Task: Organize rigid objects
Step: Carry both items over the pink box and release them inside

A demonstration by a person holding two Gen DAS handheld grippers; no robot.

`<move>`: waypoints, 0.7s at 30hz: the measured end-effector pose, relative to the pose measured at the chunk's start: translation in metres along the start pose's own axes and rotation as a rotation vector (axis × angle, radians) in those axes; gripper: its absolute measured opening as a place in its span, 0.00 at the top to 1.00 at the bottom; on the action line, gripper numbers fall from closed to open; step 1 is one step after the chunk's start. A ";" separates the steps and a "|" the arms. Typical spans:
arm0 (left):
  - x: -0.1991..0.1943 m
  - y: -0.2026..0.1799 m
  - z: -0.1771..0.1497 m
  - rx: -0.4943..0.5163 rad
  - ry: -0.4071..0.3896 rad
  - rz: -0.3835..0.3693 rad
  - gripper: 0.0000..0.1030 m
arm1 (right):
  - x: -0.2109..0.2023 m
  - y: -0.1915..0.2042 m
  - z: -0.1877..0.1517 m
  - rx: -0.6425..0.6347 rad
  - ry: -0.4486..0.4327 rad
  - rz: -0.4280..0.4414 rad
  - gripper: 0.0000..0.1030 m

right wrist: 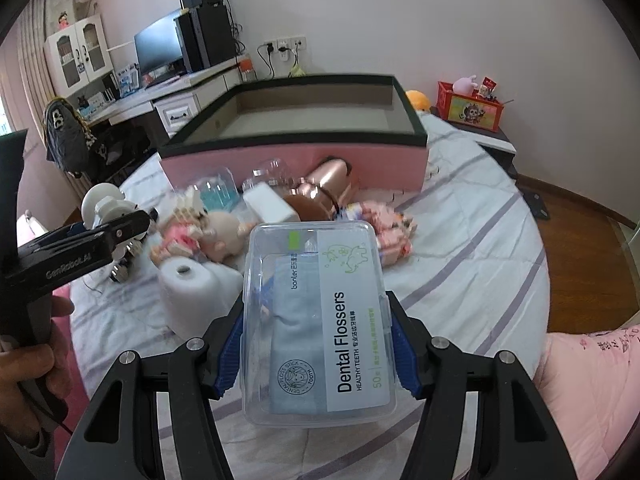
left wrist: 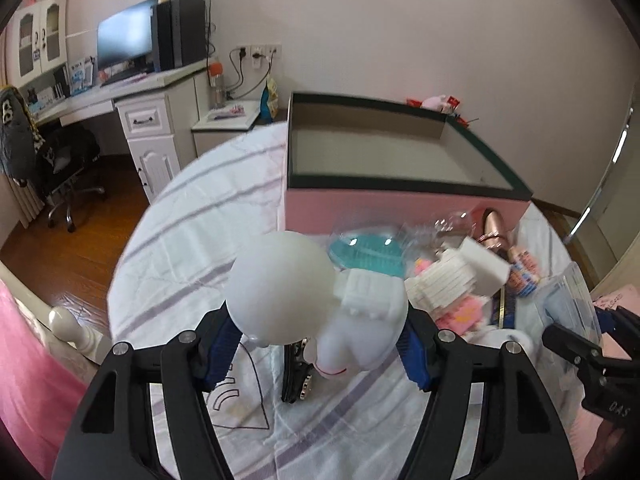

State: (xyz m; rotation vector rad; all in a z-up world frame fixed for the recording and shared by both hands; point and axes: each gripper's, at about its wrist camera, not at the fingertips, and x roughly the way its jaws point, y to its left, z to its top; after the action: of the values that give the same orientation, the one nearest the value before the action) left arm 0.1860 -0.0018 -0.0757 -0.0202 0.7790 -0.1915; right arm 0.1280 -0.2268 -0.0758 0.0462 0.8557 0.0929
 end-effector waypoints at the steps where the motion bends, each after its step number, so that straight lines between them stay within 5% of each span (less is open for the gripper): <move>1: -0.006 -0.002 0.003 0.006 -0.010 0.002 0.33 | -0.003 0.000 0.004 0.002 -0.006 0.008 0.39; 12: -0.020 -0.030 0.062 0.039 -0.084 -0.008 0.33 | -0.008 -0.010 0.085 -0.011 -0.080 0.040 0.38; 21: 0.053 -0.053 0.132 0.056 -0.037 0.002 0.33 | 0.075 -0.030 0.159 0.018 -0.008 0.042 0.38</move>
State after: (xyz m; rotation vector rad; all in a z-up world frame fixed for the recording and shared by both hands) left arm 0.3062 -0.0701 -0.0136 0.0302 0.7364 -0.2100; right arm 0.2988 -0.2494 -0.0303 0.0814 0.8477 0.1247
